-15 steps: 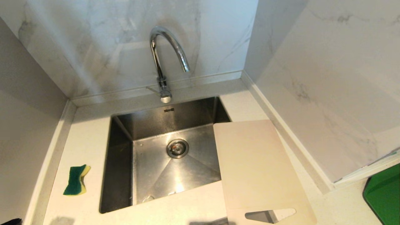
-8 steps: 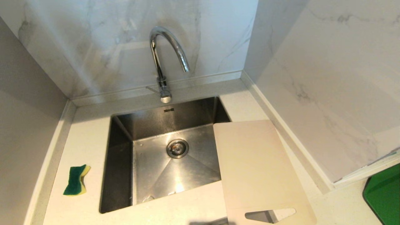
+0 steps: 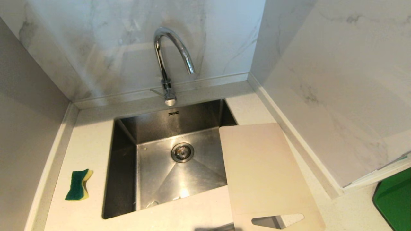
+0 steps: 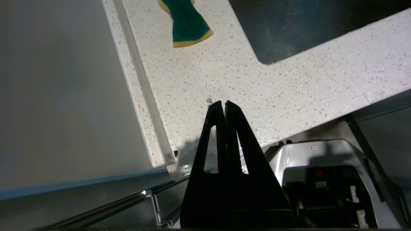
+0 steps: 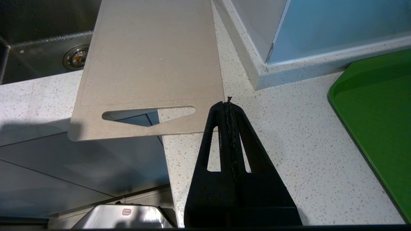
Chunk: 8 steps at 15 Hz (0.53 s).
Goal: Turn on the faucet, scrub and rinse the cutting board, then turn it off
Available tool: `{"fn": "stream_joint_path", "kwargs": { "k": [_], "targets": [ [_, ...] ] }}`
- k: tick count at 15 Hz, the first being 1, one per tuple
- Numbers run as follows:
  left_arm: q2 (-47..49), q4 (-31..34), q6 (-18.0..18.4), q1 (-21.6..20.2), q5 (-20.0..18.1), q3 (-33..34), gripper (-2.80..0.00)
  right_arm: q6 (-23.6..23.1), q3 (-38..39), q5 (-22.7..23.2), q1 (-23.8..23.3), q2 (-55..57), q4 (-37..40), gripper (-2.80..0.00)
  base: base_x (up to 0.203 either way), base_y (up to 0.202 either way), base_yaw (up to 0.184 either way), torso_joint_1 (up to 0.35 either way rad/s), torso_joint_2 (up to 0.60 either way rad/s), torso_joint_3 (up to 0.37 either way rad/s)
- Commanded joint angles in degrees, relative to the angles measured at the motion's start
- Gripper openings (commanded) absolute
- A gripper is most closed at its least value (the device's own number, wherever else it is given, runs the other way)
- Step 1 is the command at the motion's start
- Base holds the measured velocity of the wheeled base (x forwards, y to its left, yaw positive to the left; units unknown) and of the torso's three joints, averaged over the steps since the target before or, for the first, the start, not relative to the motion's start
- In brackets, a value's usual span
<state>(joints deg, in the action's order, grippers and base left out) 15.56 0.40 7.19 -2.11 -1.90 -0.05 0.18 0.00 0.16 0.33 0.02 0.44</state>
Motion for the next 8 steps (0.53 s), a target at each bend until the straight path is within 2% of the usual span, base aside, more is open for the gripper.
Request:
{"fn": "stream_joint_path", "kwargs": {
  "k": [1,6,8],
  "targets": [
    [-3.60,0.22,-1.02,0.54,0.06,0.14,-2.80,-0.01,0.06,0.02,0.02,-0.02,0.00,-2.80,0.000,0.000,0.000,0.000,0.00,0.000],
    [-14.51,0.22,-0.52,1.84,-0.59,0.08,-2.80,-0.01,0.00,0.02,0.02,-0.02,0.00,-2.80,0.000,0.000,0.000,0.000,0.00,0.000],
    [-15.64,0.21,-0.42,2.02,-0.82,0.14,-2.80,-0.01,0.09,0.02,0.02,-0.07,0.00,-2.80,0.000,0.000,0.000,0.000,0.00,0.000]
  ]
}}
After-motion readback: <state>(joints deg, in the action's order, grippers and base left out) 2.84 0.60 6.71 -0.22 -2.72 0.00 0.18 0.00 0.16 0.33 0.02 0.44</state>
